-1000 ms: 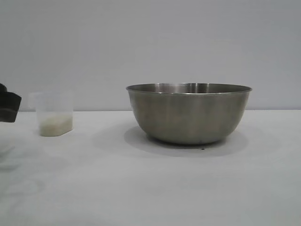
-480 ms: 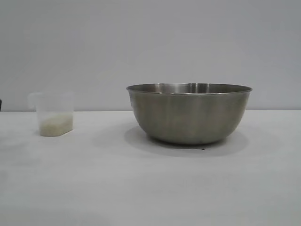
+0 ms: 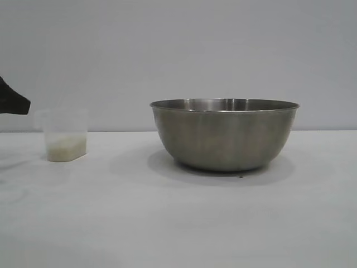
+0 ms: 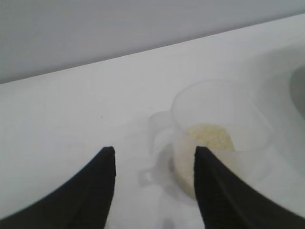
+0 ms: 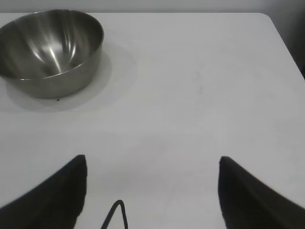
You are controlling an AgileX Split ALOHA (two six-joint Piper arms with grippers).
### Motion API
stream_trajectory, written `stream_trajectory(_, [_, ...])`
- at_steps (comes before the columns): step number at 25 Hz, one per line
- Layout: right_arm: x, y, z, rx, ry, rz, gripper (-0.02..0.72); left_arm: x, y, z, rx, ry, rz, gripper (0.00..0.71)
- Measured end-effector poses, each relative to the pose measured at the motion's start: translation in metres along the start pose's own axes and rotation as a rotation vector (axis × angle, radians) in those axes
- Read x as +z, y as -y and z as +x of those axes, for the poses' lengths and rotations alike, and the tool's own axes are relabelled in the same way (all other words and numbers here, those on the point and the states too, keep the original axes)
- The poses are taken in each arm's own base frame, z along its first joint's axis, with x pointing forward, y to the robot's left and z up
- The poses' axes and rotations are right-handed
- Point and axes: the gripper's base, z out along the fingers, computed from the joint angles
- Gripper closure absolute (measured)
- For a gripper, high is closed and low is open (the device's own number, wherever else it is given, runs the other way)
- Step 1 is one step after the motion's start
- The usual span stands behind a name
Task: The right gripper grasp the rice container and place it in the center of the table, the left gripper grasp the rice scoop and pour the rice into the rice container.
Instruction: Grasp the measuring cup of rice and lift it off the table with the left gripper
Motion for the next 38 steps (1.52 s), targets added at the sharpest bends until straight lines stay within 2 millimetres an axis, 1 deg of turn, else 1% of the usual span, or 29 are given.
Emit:
stream_trajectory(12, [0.0, 0.0, 0.0, 0.0, 0.0, 0.0, 0.232, 0.023, -0.013, -0.005, 0.024, 0.053, -0.01, 0.331])
stream_trajectory(18, [0.0, 0.0, 0.0, 0.0, 0.0, 0.0, 0.232, 0.033, -0.014, 0.0, 0.054, 0.038, 0.029, 0.331])
stream_trajectory(23, [0.0, 0.0, 0.0, 0.0, 0.0, 0.0, 0.232, 0.041, -0.02, -0.011, 0.087, 0.065, 0.027, 0.331])
stream_trajectory(28, [0.0, 0.0, 0.0, 0.0, 0.0, 0.0, 0.232, 0.051, -0.024, -0.023, 0.151, 0.071, 0.068, 0.331])
stream_trajectory(31, [0.0, 0.0, 0.0, 0.0, 0.0, 0.0, 0.232, 0.06, -0.026, -0.026, 0.158, 0.085, 0.081, 0.331])
stream_trajectory(32, [0.0, 0.0, 0.0, 0.0, 0.0, 0.0, 0.232, 0.065, -0.023, -0.027, 0.167, 0.086, 0.092, 0.331])
stream_trajectory(33, [0.0, 0.0, 0.0, 0.0, 0.0, 0.0, 0.232, 0.07, -0.02, -0.026, 0.176, 0.077, 0.108, 0.389])
stream_trajectory(35, [0.0, 0.0, 0.0, 0.0, 0.0, 0.0, 0.232, 0.082, -0.011, -0.025, 0.215, 0.077, 0.159, 0.471])
stream_trajectory(36, [0.0, 0.0, 0.0, 0.0, 0.0, 0.0, 0.232, 0.088, -0.005, -0.026, 0.23, 0.08, 0.182, 0.553])
stream_trajectory(37, [0.0, 0.0, 0.0, 0.0, 0.0, 0.0, 0.232, 0.092, 0.002, -0.026, 0.246, 0.084, 0.208, 0.618])
stream_trajectory(38, [0.0, 0.0, 0.0, 0.0, 0.0, 0.0, 0.232, 0.096, 0.007, -0.029, 0.26, 0.094, 0.224, 0.651])
